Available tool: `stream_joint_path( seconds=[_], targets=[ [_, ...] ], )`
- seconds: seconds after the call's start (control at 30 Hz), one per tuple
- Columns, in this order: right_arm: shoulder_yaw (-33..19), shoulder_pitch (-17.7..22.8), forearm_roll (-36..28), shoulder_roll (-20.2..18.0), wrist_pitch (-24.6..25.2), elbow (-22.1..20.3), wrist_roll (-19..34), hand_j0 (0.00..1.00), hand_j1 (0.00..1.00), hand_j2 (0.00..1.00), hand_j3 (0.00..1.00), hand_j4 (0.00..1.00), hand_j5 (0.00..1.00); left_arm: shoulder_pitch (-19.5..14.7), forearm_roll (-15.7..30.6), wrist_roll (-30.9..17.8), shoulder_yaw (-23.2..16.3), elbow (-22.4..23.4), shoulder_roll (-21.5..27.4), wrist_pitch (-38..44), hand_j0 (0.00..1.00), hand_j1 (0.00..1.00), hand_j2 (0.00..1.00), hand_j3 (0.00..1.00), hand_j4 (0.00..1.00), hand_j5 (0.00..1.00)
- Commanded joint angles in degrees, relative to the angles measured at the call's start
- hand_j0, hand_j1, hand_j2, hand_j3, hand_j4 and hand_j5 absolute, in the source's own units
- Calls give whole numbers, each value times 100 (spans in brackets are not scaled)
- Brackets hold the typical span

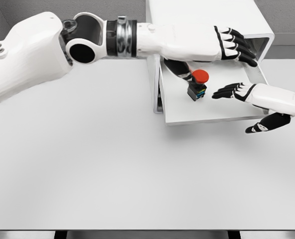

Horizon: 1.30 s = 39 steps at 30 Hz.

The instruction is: Slide open multi-storey tabletop storage cabinets and put open load switch and slide close multi-storey tabletop storage cabinets

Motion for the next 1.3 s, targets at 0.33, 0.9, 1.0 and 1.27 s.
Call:
stream_joint_path(
  seconds=[0.33,0.9,1.0,1.27],
  targets=[
    [-36,-18,-20,149,7,276,54,100,100,100,100,100,100,878,290,743,337,-1026,3202,5,100,100,100,100,100,100],
    [-36,-299,-72,588,7,838,71,100,100,100,100,100,100,3560,237,699,1392,-956,3940,5,100,100,100,100,100,100],
    [-36,-343,-64,659,7,856,80,100,100,100,100,100,100,3621,219,673,1366,-833,3923,5,100,100,100,100,100,100],
    [0,-598,-64,1169,7,1418,177,100,100,100,100,100,100,3771,210,673,1366,-640,3914,5,100,100,100,100,100,100]
  ],
)
